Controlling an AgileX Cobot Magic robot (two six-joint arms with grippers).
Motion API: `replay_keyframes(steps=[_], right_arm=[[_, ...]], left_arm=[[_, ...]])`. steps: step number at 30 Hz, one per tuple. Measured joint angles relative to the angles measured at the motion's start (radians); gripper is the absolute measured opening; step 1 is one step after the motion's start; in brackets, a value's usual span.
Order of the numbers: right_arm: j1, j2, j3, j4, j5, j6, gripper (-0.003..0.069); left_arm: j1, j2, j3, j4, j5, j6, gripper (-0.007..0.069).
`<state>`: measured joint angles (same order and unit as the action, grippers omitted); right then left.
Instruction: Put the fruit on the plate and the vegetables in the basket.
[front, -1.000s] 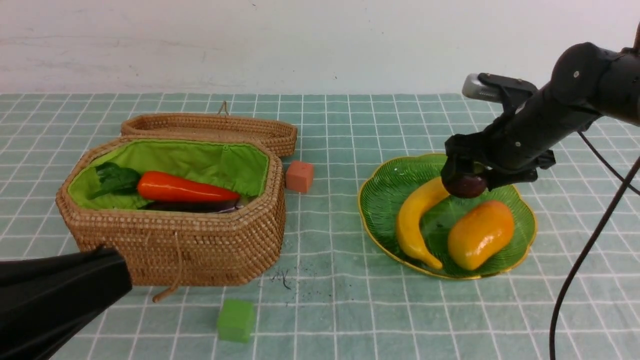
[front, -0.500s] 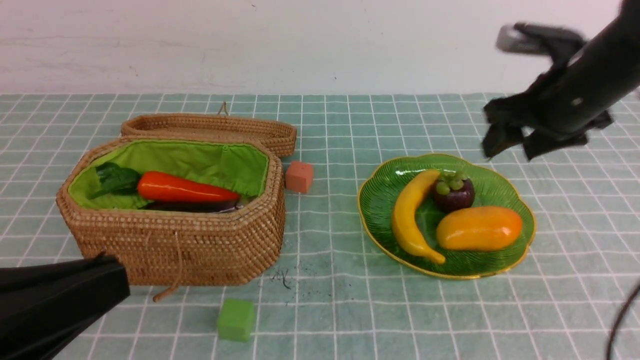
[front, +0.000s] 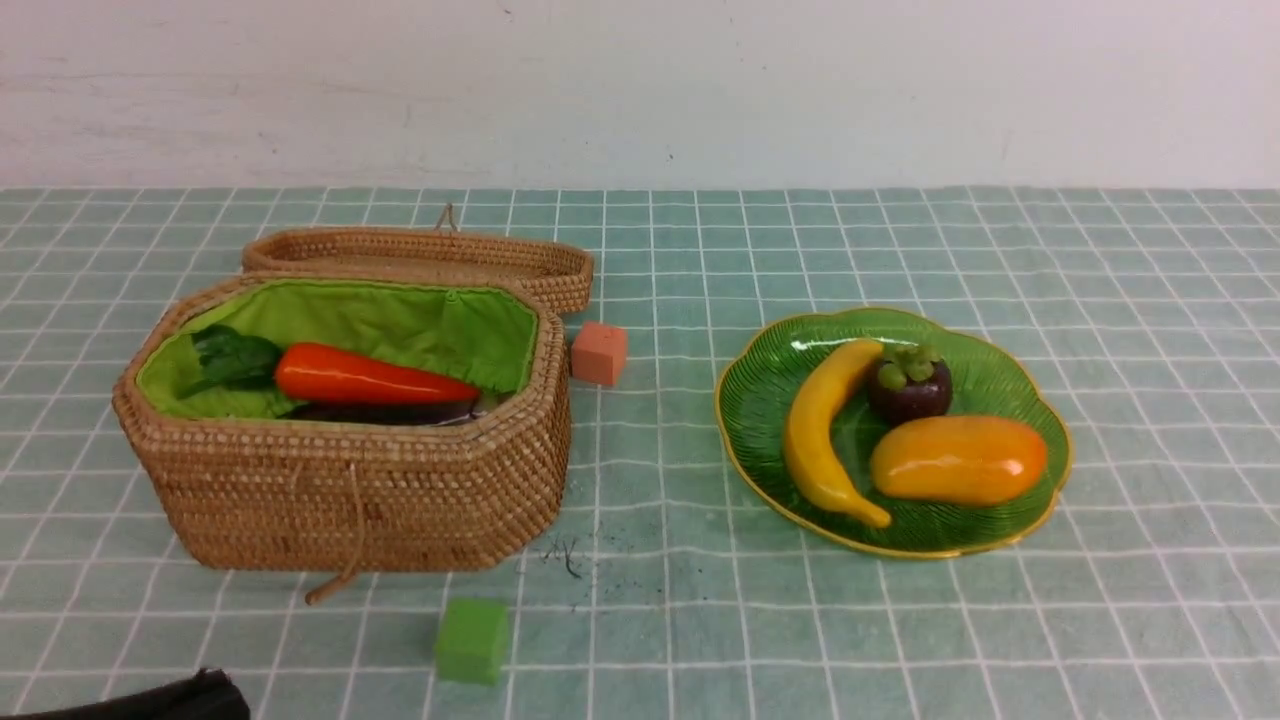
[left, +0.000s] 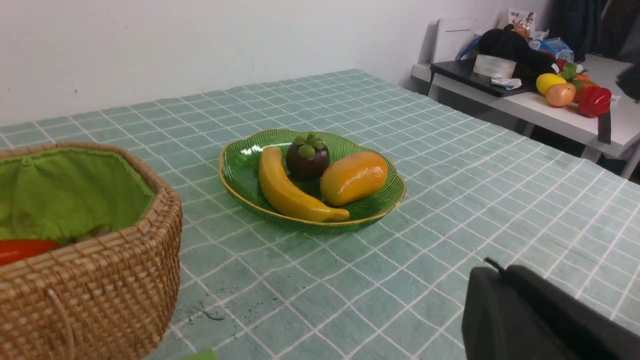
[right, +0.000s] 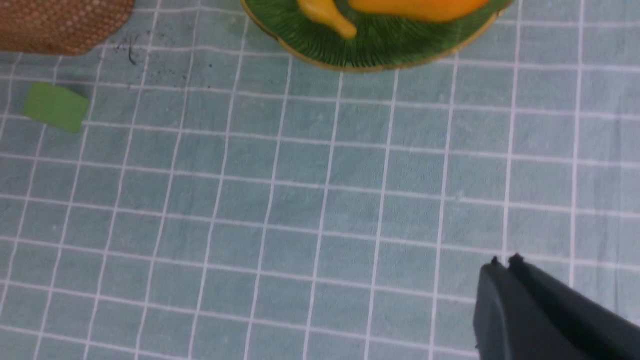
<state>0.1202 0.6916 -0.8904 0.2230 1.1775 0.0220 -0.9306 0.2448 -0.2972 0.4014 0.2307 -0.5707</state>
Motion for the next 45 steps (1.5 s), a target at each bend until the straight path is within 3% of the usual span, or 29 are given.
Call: replay_keyframes(steps=[8, 15, 20, 27, 33, 45], right_arm=[[0.000, -0.398, 0.260, -0.048, -0.116, 0.094, -0.0007], [0.000, -0.657, 0.535, -0.057, -0.576, 0.135, 0.0011], [0.000, -0.677, 0.664, -0.071, -0.749, 0.135, 0.0021], [0.000, -0.680, 0.789, -0.132, -0.796, 0.135, 0.0023], [-0.010, -0.699, 0.904, -0.204, -0.844, 0.135, -0.0018], [-0.028, -0.702, 0.908, -0.223, -0.795, 0.136, -0.0018]], left_arm=[[0.000, 0.000, 0.034, 0.003, 0.001, -0.028, -0.0013], [0.000, 0.000, 0.035, 0.005, 0.044, -0.028, -0.0013], [0.000, 0.000, 0.035, 0.005, 0.057, -0.028, -0.0013], [0.000, 0.000, 0.035, 0.005, 0.061, -0.028, -0.0013], [0.000, 0.000, 0.035, 0.005, 0.064, -0.028, -0.0013], [0.000, 0.000, 0.035, 0.005, 0.065, -0.028, -0.0013]])
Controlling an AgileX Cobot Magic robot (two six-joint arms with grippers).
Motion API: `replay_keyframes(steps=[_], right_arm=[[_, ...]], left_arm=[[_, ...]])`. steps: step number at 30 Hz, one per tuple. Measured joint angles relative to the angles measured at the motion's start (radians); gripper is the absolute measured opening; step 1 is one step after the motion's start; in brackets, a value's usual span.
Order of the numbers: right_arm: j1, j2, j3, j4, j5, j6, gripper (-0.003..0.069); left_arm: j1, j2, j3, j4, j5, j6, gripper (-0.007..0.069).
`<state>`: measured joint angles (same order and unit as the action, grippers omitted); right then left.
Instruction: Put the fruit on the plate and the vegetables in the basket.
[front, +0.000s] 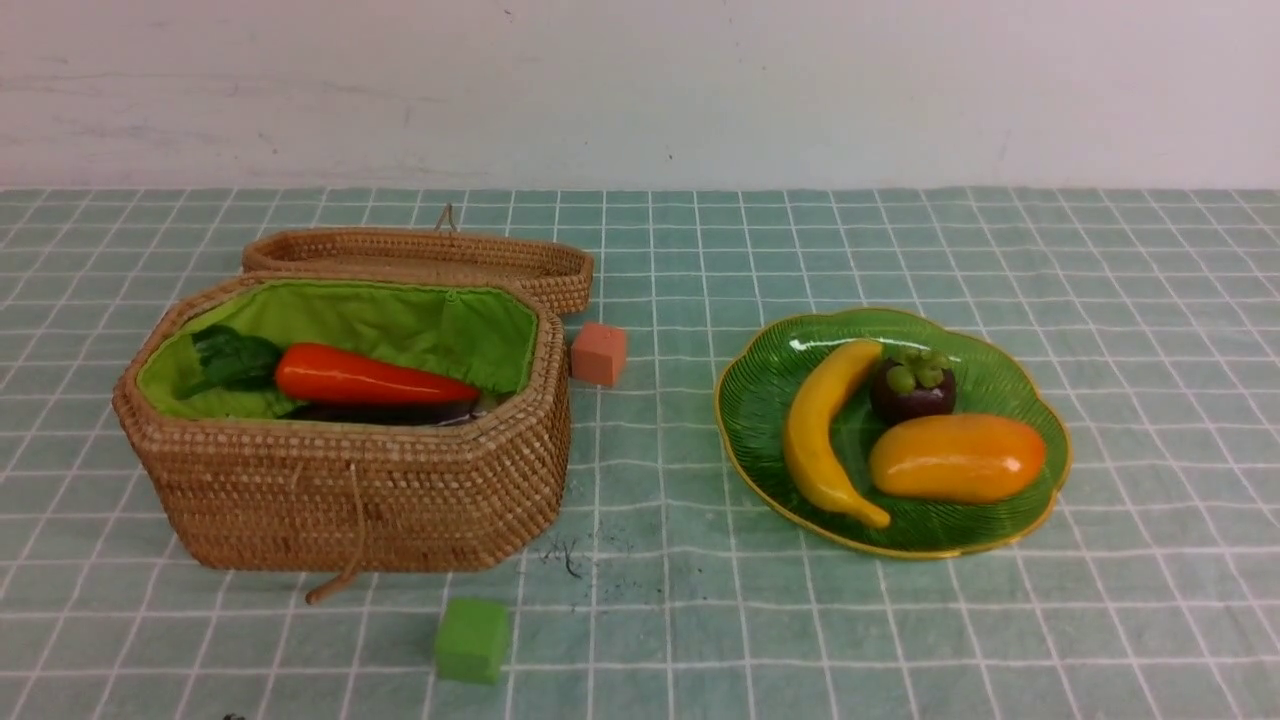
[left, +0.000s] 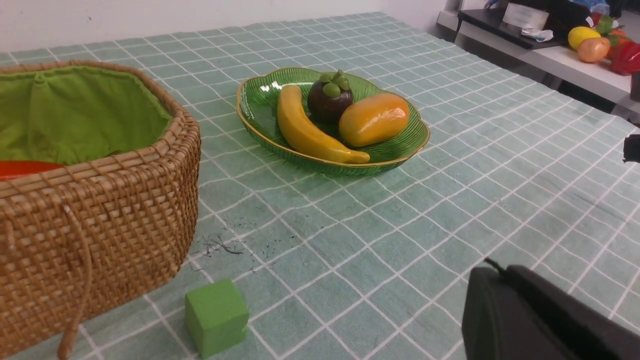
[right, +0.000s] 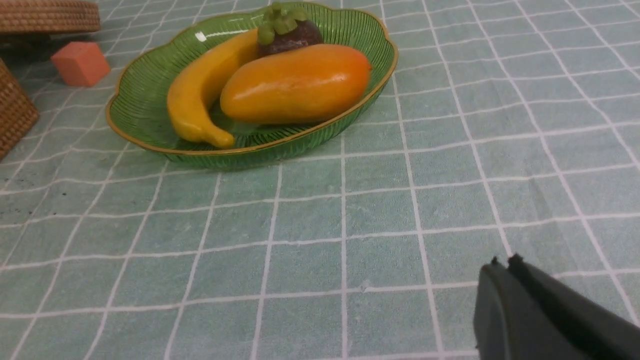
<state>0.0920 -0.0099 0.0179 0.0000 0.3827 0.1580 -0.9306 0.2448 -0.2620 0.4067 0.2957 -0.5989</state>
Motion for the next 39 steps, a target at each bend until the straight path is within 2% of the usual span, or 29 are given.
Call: replay_keyframes(steps=[22, 26, 29, 34, 36, 38, 39], right_arm=[[0.000, 0.000, 0.000, 0.006, 0.001, 0.001, -0.0006], [-0.001, 0.000, 0.000, 0.006, 0.001, 0.001, -0.0003], [-0.001, 0.000, -0.001, 0.006, 0.003, 0.001, 0.0001], [-0.001, 0.000, -0.001, 0.006, 0.003, 0.001, 0.0003], [-0.002, -0.001, -0.001, 0.006, 0.004, 0.001, 0.0006], [-0.001, -0.001, -0.001, 0.007, 0.004, 0.001, 0.0006], [-0.001, -0.001, -0.001, 0.010, 0.004, 0.001, 0.0008]], left_arm=[[0.012, -0.001, 0.021, -0.014, -0.002, 0.010, -0.0002], [0.125, -0.023, 0.049, -0.095, -0.025, 0.095, -0.0002], [0.382, -0.107, 0.116, -0.291, -0.150, 0.277, -0.0010], [0.655, -0.236, 0.251, -0.442, -0.241, 0.441, -0.0013], [0.746, -0.253, 0.283, -0.473, -0.173, 0.455, -0.0013], [0.768, -0.254, 0.286, -0.477, -0.111, 0.455, -0.0013], [0.788, -0.254, 0.288, -0.480, -0.028, 0.449, -0.0013]])
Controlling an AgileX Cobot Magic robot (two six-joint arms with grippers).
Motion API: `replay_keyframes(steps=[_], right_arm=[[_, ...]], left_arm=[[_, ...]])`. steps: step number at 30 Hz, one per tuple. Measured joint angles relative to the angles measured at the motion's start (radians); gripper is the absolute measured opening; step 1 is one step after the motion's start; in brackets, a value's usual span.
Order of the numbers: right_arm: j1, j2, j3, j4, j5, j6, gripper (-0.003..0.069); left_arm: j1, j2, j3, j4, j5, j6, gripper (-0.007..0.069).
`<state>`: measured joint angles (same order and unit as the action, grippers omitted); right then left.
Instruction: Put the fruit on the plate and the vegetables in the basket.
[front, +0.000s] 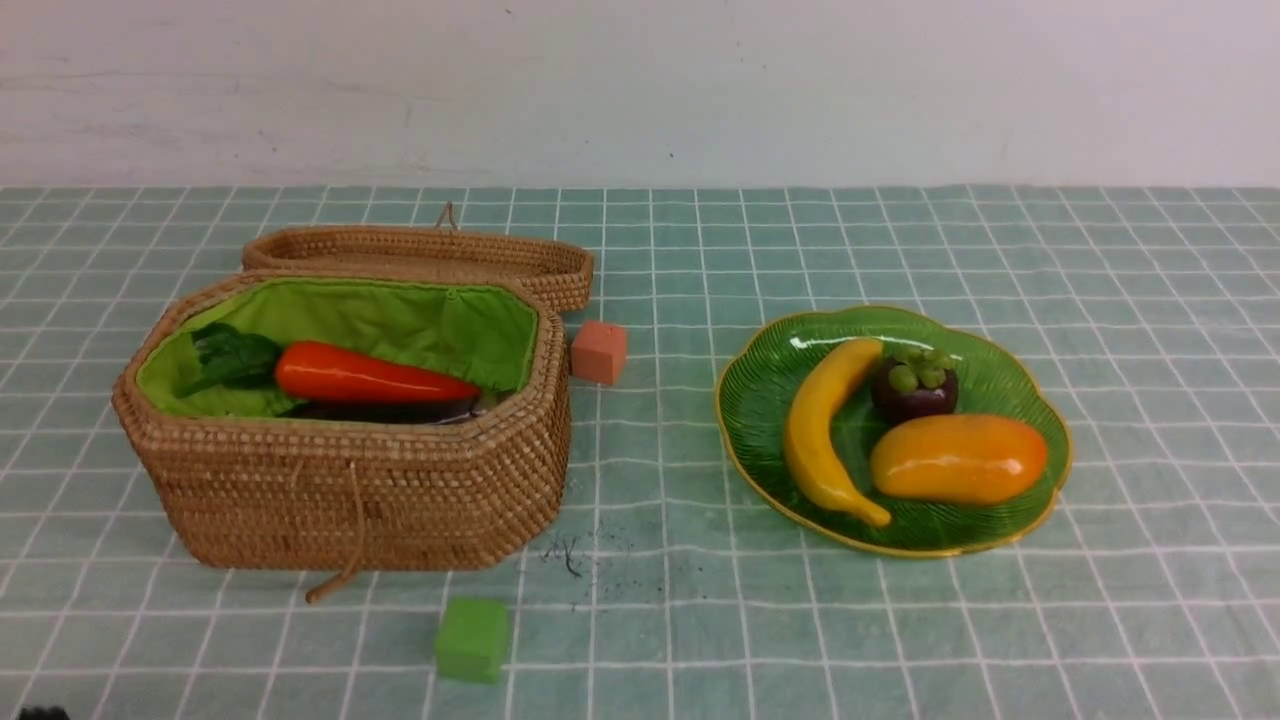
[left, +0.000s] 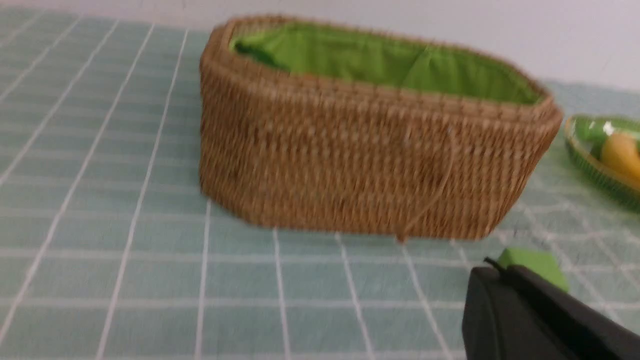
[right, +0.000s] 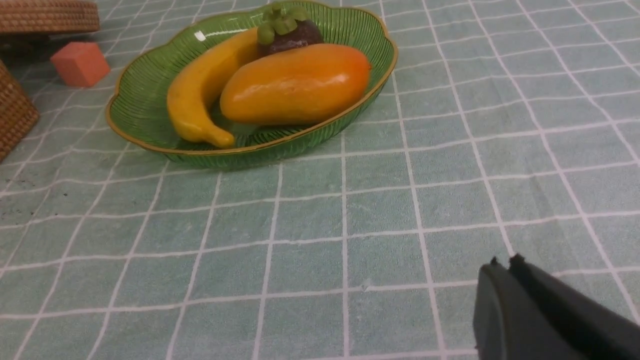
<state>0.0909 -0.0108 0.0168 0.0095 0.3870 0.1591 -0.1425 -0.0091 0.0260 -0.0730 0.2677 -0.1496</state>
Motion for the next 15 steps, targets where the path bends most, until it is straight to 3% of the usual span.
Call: replay_keyframes(steps=[4, 15], right_arm=[[0.000, 0.000, 0.000, 0.000, 0.000, 0.000, 0.0010], [0.000, 0.000, 0.000, 0.000, 0.000, 0.000, 0.0022]], left_arm=[[0.010, 0.000, 0.005, -0.009, 0.111, -0.021, -0.0013], [0.011, 0.000, 0.005, -0.022, 0.113, -0.037, -0.0013]])
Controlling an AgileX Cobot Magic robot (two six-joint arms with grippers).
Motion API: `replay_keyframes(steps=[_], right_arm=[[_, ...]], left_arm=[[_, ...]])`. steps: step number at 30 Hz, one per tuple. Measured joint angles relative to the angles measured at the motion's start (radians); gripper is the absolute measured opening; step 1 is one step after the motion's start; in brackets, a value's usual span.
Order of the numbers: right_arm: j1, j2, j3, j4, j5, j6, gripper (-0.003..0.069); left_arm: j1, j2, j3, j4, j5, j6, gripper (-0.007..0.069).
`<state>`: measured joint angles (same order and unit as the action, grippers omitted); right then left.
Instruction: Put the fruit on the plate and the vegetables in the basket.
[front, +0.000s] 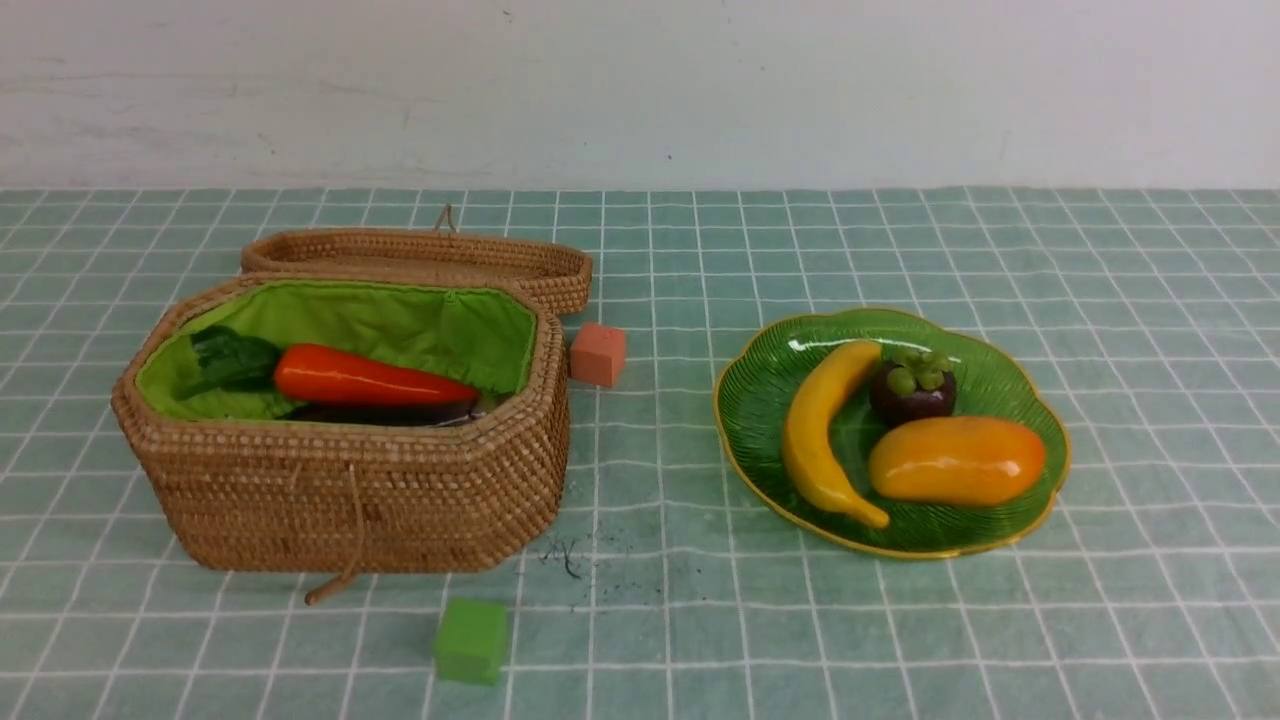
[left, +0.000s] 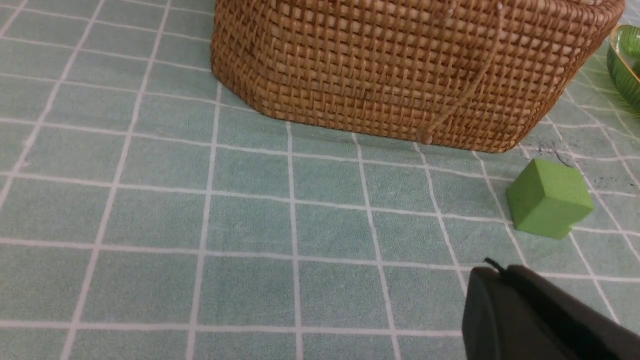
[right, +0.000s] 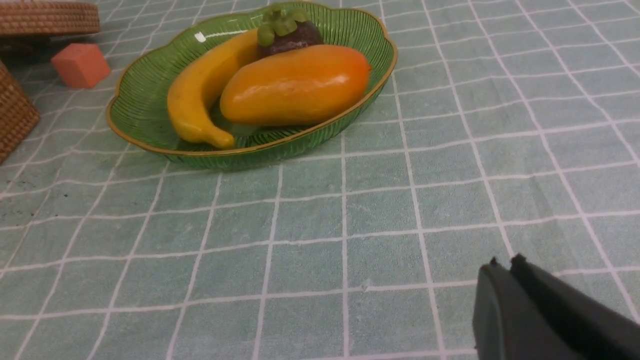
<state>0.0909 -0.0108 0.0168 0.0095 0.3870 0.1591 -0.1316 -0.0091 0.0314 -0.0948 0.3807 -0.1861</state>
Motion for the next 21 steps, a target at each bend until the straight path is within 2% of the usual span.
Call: replay_keyframes(steps=[21], right_arm=[[0.000, 0.000, 0.000, 0.000, 0.000, 0.001, 0.0041]], left_arm=[[0.000, 0.000, 0.000, -0.001, 0.000, 0.000, -0.0013]])
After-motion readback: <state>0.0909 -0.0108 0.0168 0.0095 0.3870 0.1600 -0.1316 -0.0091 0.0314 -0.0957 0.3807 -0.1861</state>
